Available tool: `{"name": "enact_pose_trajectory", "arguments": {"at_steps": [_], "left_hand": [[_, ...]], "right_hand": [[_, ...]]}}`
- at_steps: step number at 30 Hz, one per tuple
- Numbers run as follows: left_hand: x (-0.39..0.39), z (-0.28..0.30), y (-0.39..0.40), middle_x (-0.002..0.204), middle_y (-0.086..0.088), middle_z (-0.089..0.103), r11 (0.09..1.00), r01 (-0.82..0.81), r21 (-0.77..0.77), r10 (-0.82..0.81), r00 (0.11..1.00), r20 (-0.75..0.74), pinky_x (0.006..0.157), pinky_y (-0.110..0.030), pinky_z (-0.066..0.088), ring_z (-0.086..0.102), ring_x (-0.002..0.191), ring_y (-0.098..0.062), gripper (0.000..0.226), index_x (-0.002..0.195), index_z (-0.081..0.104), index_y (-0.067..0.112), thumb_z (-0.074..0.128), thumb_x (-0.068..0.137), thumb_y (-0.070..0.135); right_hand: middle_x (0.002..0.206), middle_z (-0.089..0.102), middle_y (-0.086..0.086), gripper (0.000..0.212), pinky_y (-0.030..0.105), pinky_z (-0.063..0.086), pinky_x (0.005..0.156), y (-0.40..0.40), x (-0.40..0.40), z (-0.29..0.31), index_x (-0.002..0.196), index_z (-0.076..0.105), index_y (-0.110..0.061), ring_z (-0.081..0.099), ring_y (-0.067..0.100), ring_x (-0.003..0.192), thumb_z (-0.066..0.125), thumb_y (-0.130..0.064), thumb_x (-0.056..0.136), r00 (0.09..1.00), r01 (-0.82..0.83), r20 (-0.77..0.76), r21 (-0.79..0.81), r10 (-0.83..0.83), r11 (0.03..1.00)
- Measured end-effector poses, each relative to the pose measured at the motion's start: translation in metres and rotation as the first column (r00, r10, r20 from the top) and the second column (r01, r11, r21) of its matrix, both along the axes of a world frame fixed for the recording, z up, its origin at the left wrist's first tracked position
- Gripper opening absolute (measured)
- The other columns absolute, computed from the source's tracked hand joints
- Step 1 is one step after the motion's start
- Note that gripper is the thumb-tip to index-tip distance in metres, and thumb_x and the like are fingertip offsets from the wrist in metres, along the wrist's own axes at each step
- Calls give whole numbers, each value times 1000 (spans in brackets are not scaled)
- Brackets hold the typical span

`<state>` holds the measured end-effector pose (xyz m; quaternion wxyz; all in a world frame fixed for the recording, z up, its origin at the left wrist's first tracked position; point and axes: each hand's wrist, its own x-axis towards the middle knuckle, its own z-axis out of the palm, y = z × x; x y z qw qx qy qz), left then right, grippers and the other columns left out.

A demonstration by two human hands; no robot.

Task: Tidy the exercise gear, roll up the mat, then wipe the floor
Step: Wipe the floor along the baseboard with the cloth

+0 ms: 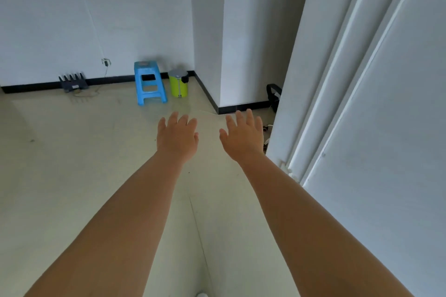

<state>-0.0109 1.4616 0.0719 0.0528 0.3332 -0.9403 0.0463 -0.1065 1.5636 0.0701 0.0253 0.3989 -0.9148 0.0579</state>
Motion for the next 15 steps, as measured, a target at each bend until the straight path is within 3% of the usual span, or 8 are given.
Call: {"name": "enact_pose_trajectory", "arguments": {"at_steps": [6, 15], "left_hand": [[-84, 31, -199, 157, -3, 20, 998, -68, 8, 68, 998, -10, 119, -44, 11, 9, 148, -24, 47, 147, 25, 18, 28, 102, 30], [-195, 21, -497, 156, -2, 24, 995, -104, -6, 104, 994, -29, 118, -43, 14, 12, 147, -24, 46, 146, 28, 18, 30, 102, 31]], "right_hand": [[159, 7, 5, 53, 44, -1, 119, -207, -91, 23, 150, 12, -20, -5, 27, 147, 20, -38, 101, 996, -81, 21, -14, 81, 997], [159, 8, 6, 53, 44, 1, 119, -502, -208, 10, 150, 13, -19, -4, 28, 147, 20, -37, 101, 995, -97, 19, -25, 97, 995]]}}
